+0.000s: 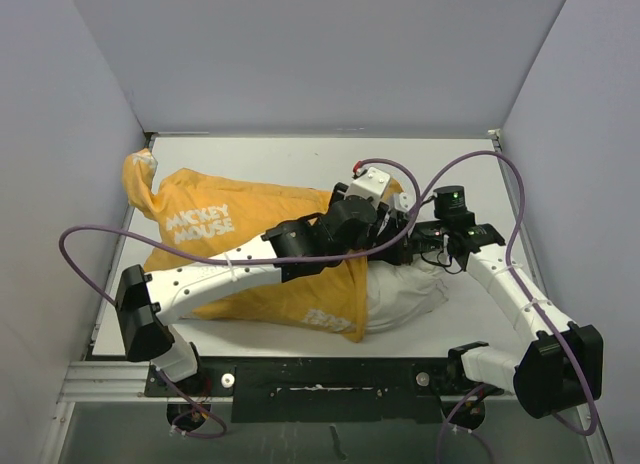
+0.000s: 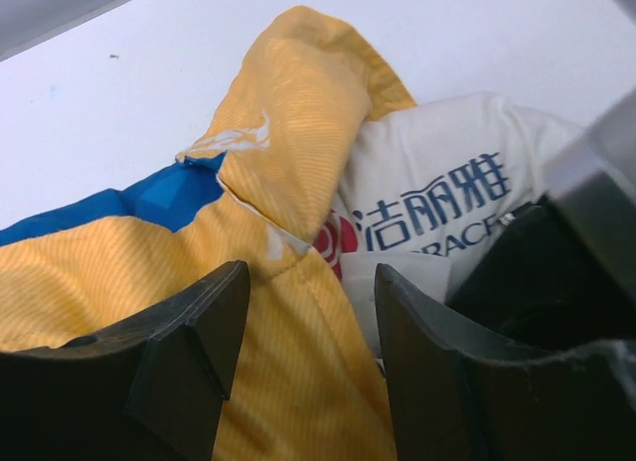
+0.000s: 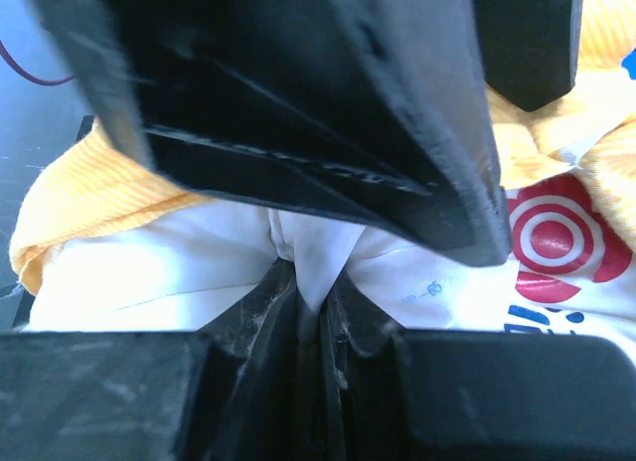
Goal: Put the pillow into the pillowcase
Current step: Stuff the pillow into the pillowcase.
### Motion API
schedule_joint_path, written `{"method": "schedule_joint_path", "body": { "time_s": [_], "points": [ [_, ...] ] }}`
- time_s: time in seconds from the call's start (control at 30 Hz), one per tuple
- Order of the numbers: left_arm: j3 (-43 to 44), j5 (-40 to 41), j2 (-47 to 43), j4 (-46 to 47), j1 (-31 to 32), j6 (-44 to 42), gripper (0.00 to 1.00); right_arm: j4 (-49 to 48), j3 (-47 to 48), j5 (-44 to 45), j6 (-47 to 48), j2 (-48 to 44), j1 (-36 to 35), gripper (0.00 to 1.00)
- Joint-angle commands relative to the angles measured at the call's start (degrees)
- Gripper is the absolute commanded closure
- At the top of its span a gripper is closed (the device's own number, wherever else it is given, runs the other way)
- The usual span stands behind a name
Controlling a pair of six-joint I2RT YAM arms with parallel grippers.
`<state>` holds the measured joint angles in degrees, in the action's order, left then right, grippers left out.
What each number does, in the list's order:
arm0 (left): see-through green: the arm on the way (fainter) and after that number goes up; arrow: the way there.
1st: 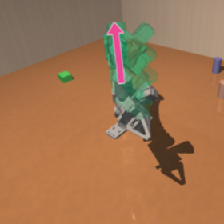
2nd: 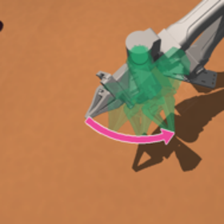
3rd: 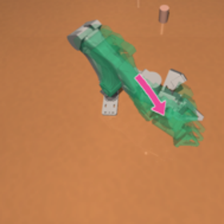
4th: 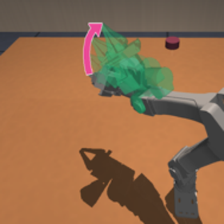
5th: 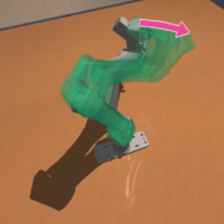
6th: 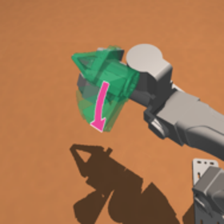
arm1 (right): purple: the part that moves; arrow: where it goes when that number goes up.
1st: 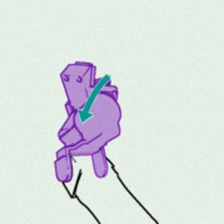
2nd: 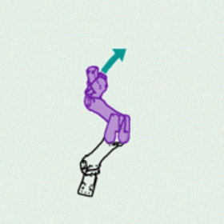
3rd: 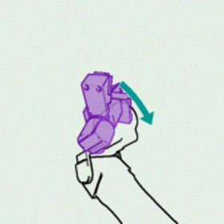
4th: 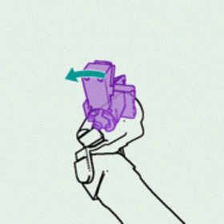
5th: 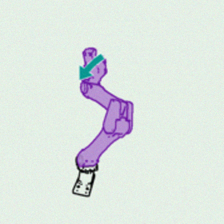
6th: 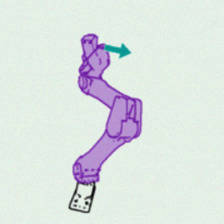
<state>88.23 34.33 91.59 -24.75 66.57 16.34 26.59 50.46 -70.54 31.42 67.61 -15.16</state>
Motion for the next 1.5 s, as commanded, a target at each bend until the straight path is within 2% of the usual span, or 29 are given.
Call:
{"method": "schedule_joint_path", "body": {
  "time_s": [0.0,0.13,0.2,0.23,0.27,0.37,0.5,0.6,0.67,0.7,0.73,0.8,0.83,0.87,0.9,0.93,1.03,1.13,1.23,1.27,1.33,1.4,1.47],
  "points": [
    [2.38,3.12,1.3,-0.62,-1.63,0.45,0.5,4.98,-2.63,-1.52,-2.06,0.94,-0.08,0.99],
    [1.63,1.97,1.98,-0.9,-3.19,0.52,0.63,4.88,-2.66,-1.29,-2.06,1.13,-0.04,0.99],
    [1.44,0.32,1.82,-0.23,-3.76,0.46,0.79,4.71,-2.72,-0.74,-2.19,1.12,-0.06,0.99],
    [1.35,-0.64,1.65,0.44,-3.83,-0.2,0.92,4.64,-2.73,-0.35,-2.37,1.12,0.0,0.99],
    [1.4,-1.86,1.4,1.09,-3.95,-0.94,1.0,4.42,-2.73,0.0,-2.64,1.12,0.04,0.99],
    [1.75,-6.65,0.05,3.96,-3.79,-3.46,1.0,3.84,-2.82,0.4,-3.34,1.2,0.16,0.99],
    [-0.16,-22.79,-4.71,12.48,-3.91,-2.86,1.0,1.26,-2.44,-0.81,-6.19,0.95,1.4,0.99],
    [0.35,-34.06,-6.63,19.87,-4.19,1.16,1.0,-4.1,0.71,-3.39,-12.97,1.74,2.99,1.0],
    [2.48,-39.34,-6.35,24.18,-4.5,3.96,1.0,-13.17,4.14,-4.17,-22.6,2.44,3.4,1.0],
    [3.71,-41.14,-6.0,26.7,-4.62,5.39,1.0,-21.0,5.26,-4.29,-29.47,2.79,3.5,1.0],
    [4.6,-42.55,-5.71,28.05,-4.82,6.87,1.0,-30.35,5.9,-4.4,-38.64,3.42,3.53,1.0],
    [4.0,-44.04,-5.94,34.75,-5.7,10.31,1.0,-56.74,3.7,-1.65,-58.99,5.98,3.55,0.99],
    [2.15,-44.07,-6.49,38.61,-6.48,12.47,1.0,-68.94,0.12,0.56,-66.03,7.35,3.45,0.99],
    [-0.54,-43.64,-7.18,42.75,-7.2,14.94,1.0,-75.21,-1.91,1.78,-67.97,8.76,3.0,0.98],
    [-4.75,-42.83,-7.97,46.22,-8.11,16.92,1.0,-70.59,-2.76,1.81,-63.76,9.98,2.4,0.97],
    [-8.13,-41.38,-8.84,48.95,-8.55,18.72,1.0,-59.77,-2.61,1.75,-55.79,10.07,2.24,0.95],
    [-20.47,-36.67,-10.86,56.16,-9.87,21.47,1.0,-22.59,-0.61,4.39,-19.82,7.84,1.91,0.93],
    [-31.2,-34.36,-11.14,63.29,-11.25,25.09,1.0,1.48,2.49,2.7,2.15,3.93,4.07,0.73],
    [-37.42,-33.0,-9.94,66.91,-11.26,26.83,1.0,28.65,12.16,-0.23,27.33,0.93,9.31,0.48],
    [-38.76,-32.74,-9.65,68.02,-11.25,27.24,1.0,37.54,16.17,-0.95,35.01,0.75,11.24,0.35],
    [-40.24,-32.22,-9.4,68.5,-11.28,27.62,1.0,53.17,26.27,-0.69,46.88,1.68,15.31,0.24],
    [-40.6,-31.91,-9.61,67.81,-11.36,27.1,1.0,66.04,34.93,-0.02,54.57,3.47,18.36,0.18],
    [-40.3,-31.82,-10.2,66.36,-11.37,26.23,1.0,69.34,40.34,2.38,51.67,4.05,20.03,0.14]
  ]
}}
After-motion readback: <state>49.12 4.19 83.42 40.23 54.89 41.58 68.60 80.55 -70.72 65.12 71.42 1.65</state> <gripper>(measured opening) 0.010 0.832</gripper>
